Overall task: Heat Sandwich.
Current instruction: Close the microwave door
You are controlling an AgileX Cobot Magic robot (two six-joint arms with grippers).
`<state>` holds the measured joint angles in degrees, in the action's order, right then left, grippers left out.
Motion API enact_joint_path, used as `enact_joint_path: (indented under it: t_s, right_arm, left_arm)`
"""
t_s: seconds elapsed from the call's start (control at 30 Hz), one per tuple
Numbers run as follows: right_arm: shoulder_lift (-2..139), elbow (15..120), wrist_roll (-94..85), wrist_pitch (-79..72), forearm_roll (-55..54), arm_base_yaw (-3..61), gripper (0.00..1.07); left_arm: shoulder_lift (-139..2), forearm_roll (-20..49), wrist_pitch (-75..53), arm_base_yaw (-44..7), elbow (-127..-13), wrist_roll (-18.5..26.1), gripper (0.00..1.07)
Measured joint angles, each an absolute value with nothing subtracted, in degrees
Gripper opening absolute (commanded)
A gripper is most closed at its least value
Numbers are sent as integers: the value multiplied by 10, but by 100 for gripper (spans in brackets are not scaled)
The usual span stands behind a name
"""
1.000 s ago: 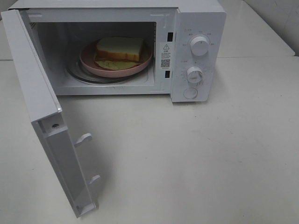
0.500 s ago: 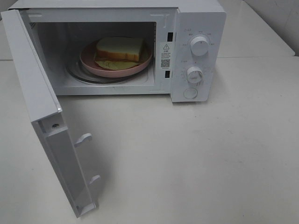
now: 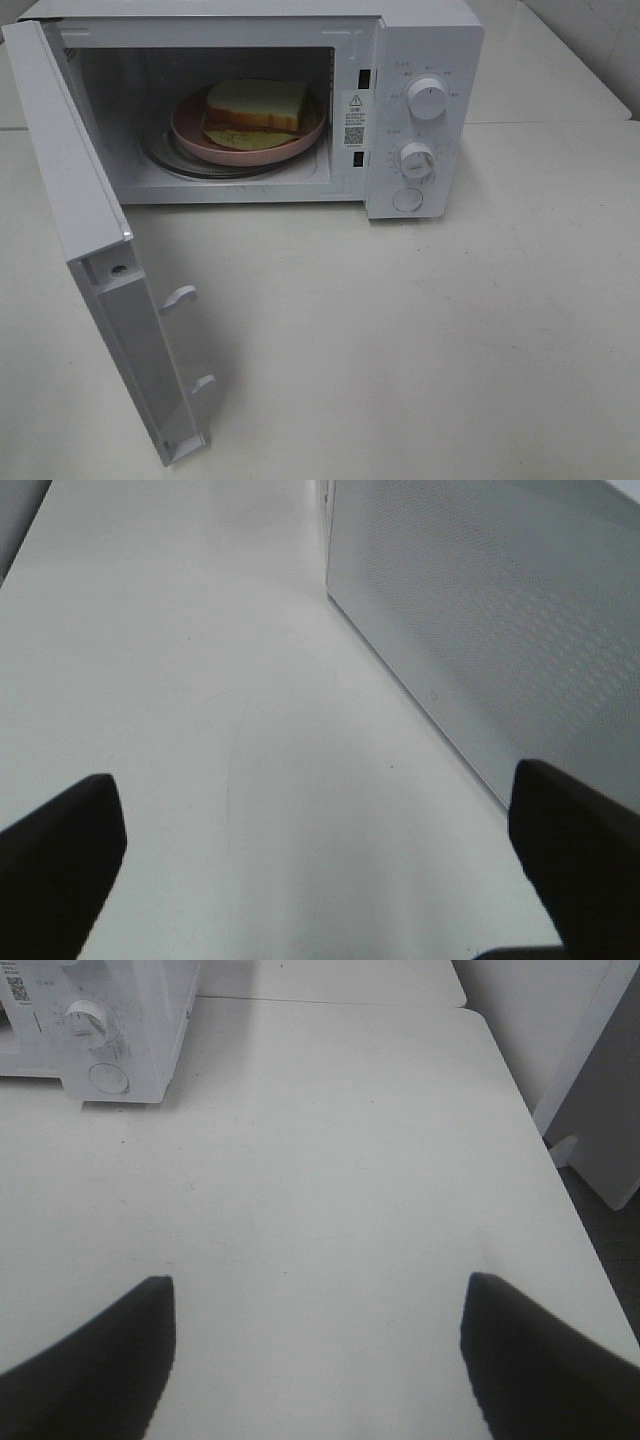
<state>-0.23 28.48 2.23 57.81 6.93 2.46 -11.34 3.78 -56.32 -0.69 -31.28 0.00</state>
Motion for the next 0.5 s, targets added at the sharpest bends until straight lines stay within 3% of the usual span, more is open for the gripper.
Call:
enact_joint_path:
  t_s: [0.13, 0.27, 0.3, 0.33, 0.4, 0.47, 0.5]
  right_arm:
    - [-2, 285, 22, 578, 69, 25, 76]
    - [-2, 285, 22, 578, 69, 25, 76]
    - [-2, 285, 22, 578, 69, 25, 76]
    - [-2, 285, 22, 578, 69, 25, 76]
    - [-2, 285, 22, 578, 69, 25, 76]
    - [-2, 285, 22, 578, 69, 25, 76]
    - [-2, 285, 22, 578, 69, 25, 76]
  left_arm:
    - [-151, 39, -540, -7, -313, 0, 87]
    - [-208, 40, -512, -7, -313, 0, 62]
    - [-208, 40, -512, -7, -313, 0, 62]
    - [-230, 40, -500, -7, -313, 0, 52]
    - [-247, 40, -489, -7, -313, 0, 41]
    - [-265, 40, -475, -7, -313, 0, 36]
    - [-273, 40, -465, -7, -313, 0, 25]
